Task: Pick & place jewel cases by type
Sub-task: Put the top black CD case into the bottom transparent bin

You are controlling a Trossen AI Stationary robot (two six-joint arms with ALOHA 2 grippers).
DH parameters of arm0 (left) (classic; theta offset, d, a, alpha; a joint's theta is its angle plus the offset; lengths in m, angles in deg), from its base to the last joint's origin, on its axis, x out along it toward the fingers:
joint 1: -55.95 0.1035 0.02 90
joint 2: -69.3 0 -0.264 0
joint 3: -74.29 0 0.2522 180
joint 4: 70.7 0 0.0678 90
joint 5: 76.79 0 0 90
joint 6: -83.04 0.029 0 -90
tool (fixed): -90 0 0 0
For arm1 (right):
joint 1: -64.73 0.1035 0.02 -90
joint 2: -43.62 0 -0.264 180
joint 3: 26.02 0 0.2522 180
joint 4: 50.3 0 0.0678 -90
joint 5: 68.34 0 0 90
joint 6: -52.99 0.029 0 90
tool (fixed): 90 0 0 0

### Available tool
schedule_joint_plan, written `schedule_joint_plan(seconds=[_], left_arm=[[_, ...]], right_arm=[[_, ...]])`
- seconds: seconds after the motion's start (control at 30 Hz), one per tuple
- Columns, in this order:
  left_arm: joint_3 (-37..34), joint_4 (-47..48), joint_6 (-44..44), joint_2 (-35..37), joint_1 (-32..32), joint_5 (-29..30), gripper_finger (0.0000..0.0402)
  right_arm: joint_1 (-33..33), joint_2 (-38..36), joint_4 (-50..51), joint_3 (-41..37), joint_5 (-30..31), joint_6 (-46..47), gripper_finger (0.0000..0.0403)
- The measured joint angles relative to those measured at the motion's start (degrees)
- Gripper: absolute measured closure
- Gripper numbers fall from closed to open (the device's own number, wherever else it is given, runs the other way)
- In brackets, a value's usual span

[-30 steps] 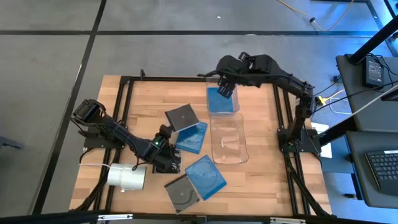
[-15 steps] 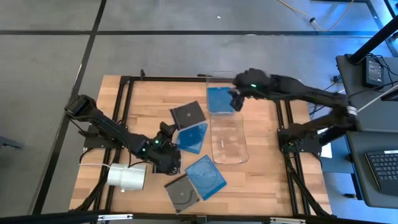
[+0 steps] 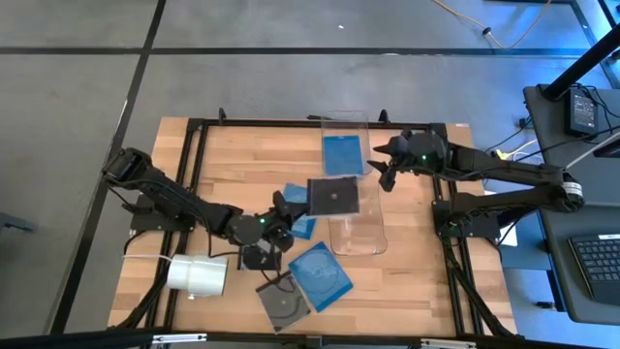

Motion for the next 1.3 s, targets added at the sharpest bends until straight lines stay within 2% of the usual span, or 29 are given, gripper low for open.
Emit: schedule_joint_plan(seconds=[0.2, 0.5, 0.77, 0.87, 1.0, 1.2, 1.3], left_arm=[[3.11, -1.8, 7.27, -7.27, 1.69, -0.52, 0.037], [14.41, -2.16, 6.75, -18.25, 2.94, -0.6, 0.0369], [17.18, -1.37, 2.89, -23.01, 3.31, -6.0, 0.0369], [17.22, 0.07, -0.84, -23.41, 3.37, -6.93, 0.0369], [17.22, 3.71, -9.09, -23.39, 4.2, -11.07, 0.0369], [17.22, 6.75, -18.6, -23.37, 6.38, -9.84, 0.0369], [17.27, 8.91, -23.58, -23.33, 7.71, -12.91, 0.0369]], right_arm=[[0.0, -1.64, 0.12, -1.98, 0.02, 3.09, 0.0185], [0.0, -1.61, 1.31, -3.0, 0.04, 4.47, 0.0185], [0.0, -1.61, 1.37, -3.0, 0.04, 4.46, 0.0185], [0.0, -1.61, 1.43, -3.0, 0.05, 4.46, 0.0185], [0.0, -1.61, 1.44, -3.0, 0.06, 4.48, 0.0185], [0.0, -1.61, 1.44, -3.0, 0.06, 5.7, 0.0185], [0.0, -1.61, 1.44, -3.0, 0.07, 5.77, 0.0185]])
